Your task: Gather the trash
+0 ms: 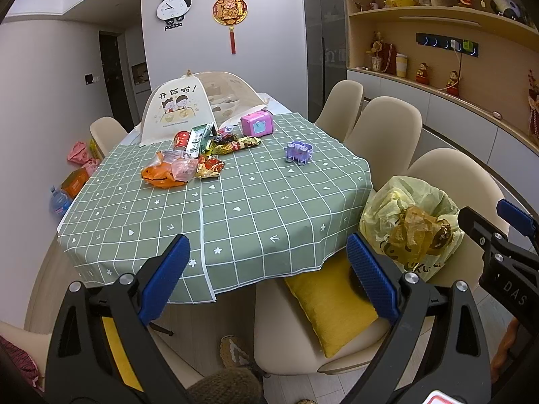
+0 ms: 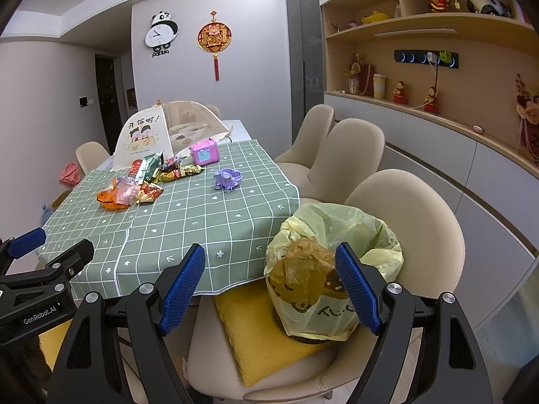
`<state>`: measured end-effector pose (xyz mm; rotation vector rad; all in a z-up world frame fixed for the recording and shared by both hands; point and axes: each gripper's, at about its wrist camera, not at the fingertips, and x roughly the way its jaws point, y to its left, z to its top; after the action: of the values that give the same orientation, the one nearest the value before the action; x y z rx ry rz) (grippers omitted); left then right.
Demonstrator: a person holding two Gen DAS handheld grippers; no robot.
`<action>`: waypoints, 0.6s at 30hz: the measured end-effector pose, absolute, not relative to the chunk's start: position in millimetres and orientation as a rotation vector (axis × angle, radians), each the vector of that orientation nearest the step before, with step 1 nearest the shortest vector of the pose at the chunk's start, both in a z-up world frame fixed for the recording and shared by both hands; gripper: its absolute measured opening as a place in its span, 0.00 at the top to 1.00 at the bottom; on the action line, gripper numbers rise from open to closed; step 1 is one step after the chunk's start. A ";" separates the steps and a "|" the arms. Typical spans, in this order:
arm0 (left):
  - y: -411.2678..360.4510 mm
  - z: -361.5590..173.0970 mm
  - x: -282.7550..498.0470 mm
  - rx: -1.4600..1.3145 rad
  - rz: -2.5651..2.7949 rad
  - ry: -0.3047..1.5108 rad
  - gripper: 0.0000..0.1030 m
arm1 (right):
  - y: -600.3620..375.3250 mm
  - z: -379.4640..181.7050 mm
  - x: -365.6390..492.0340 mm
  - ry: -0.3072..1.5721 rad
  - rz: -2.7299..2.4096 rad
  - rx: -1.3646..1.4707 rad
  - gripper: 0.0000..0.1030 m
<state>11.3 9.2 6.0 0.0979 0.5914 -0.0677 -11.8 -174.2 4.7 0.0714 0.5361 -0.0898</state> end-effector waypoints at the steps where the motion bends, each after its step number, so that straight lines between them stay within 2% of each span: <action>1: 9.2 5.9 11.3 0.098 -0.068 0.592 0.13 | -174.3 4.6 -12.0 0.536 -0.089 0.072 0.26; 18: 8.3 6.6 11.3 0.099 -0.070 0.595 0.13 | -176.1 4.2 -12.0 0.538 -0.091 0.076 0.26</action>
<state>11.3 8.3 6.6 0.0989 0.5952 -0.0703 -12.0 -176.1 4.2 0.0756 0.5382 -0.0908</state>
